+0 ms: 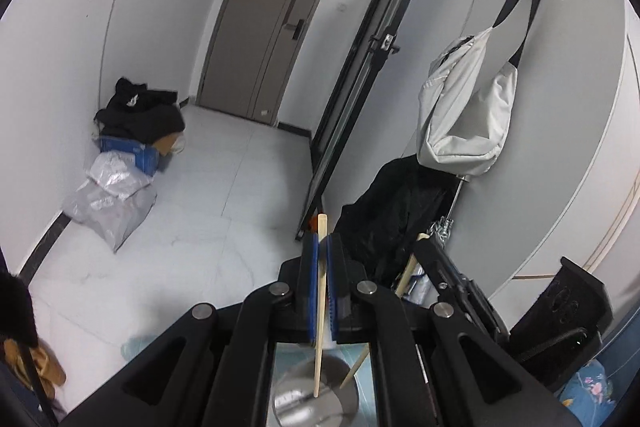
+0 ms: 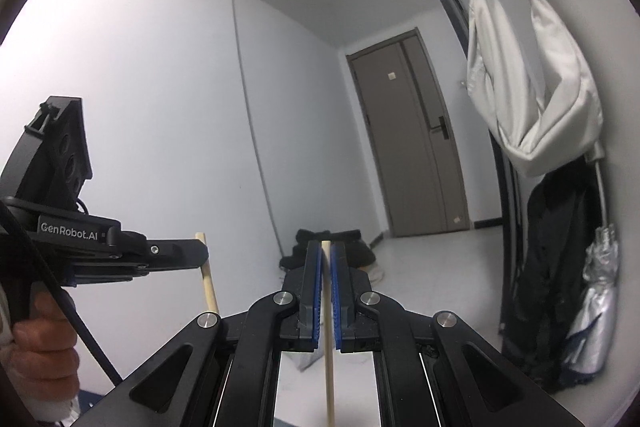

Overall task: Organize utensils
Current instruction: 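Lower the chopstick into the white holder with the right gripper and release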

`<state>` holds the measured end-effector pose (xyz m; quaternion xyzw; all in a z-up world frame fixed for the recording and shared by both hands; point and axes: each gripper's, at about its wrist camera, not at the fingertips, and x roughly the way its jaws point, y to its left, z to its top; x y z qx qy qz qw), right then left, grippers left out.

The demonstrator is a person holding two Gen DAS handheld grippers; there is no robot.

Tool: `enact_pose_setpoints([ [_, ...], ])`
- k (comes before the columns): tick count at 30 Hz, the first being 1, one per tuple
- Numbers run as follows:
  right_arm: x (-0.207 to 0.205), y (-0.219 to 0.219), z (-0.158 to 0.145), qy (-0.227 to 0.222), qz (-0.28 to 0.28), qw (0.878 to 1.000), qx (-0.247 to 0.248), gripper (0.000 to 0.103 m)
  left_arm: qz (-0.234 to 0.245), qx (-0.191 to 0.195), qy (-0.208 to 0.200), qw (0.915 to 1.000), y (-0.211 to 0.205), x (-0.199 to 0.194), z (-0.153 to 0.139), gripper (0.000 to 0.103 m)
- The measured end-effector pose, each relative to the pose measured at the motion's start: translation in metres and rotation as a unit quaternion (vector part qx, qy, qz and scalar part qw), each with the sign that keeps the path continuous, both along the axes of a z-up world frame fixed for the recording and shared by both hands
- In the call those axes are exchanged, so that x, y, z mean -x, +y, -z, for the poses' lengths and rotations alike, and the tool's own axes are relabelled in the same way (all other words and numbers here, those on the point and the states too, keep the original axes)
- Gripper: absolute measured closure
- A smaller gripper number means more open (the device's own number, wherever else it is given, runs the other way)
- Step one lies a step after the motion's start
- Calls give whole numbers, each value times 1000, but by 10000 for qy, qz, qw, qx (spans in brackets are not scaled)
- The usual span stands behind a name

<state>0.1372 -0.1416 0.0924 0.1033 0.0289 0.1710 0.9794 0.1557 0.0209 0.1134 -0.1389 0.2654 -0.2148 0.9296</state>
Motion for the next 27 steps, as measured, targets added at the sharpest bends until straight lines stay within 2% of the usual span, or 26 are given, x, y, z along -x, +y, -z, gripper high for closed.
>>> enact_pose_setpoints([
  [6, -14, 2, 23, -86, 74, 9999, 41, 99, -50, -185, -318, 9993, -3, -1, 22, 102],
  [10, -9, 7, 38, -89, 35, 9999, 40, 99, 90, -414, -431, 9982, -12, 5, 34, 102],
  [14, 0, 10, 46, -38, -150, 9995, 291, 99, 176, -622, -530, 9965, -18, 13, 40, 102],
  [19, 13, 16, 58, 211, -584, 9960, 640, 99, 223, -581, -218, 9978, -13, 8, 50, 102],
  [23, 20, 22, 67, 533, -872, 9909, 874, 99, 347, -629, 217, 9972, -12, 1, 58, 102],
  [27, 20, 26, 75, 998, -1153, 9842, 900, 96, 92, -631, 438, 9970, -4, 6, 61, 98],
])
